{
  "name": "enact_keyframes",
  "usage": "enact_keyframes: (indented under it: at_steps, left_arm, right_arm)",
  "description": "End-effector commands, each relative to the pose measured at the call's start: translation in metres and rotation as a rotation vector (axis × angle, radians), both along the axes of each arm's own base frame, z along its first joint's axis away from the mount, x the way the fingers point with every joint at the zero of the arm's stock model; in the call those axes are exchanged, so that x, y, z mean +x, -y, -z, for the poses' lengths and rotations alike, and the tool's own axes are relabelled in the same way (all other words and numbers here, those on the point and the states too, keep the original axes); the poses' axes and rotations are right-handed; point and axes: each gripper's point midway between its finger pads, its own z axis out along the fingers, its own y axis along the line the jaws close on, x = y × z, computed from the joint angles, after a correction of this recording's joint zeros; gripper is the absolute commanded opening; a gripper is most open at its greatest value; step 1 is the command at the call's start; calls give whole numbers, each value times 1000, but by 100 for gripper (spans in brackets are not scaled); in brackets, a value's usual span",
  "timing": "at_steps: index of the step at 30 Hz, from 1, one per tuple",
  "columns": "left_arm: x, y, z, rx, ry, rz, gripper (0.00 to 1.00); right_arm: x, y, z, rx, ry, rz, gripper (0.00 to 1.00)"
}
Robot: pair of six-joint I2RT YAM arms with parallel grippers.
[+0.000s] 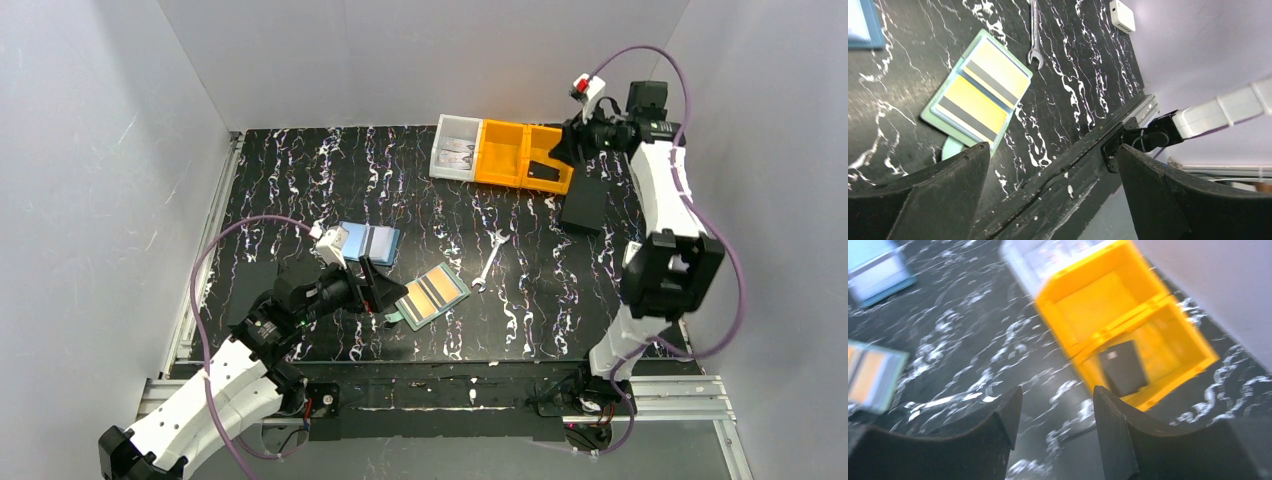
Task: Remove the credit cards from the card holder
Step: Place the credit card in the storage box, then remove the credit card from the card holder.
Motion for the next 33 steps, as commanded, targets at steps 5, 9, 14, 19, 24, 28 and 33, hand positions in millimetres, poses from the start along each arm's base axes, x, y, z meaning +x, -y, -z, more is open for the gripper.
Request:
enact_keyframes:
  at_steps: [5,9,14,19,24,28,33]
  left_arm:
    - [-4,4,1,-142,-130,-65,98]
    - [-5,7,7,-139,-177,-66,98]
    - [-7,12,11,-109,-195,-52,98]
    - [-10,17,21,-51,-186,-59,98]
    - [-11,27,31,-7,-176,-55,98]
    - [-10,36,34,-4,-170,-46,98]
    - [-5,44,33,3,-148,-42,98]
  right_arm:
    - [-137,-38,-11,127,-42,-166,69]
    - [-169,-52,-11,199,-53,-215,74]
    - [-188,-61,-5,265,-79,-246,78]
    - [-200,-66,12,308,-128,-254,79]
    - [-211,-68,23,325,-147,-262,80]
    - [-216,-70,30,350,-148,-249,81]
    - [-217,-73,37,389,-135,-231,82]
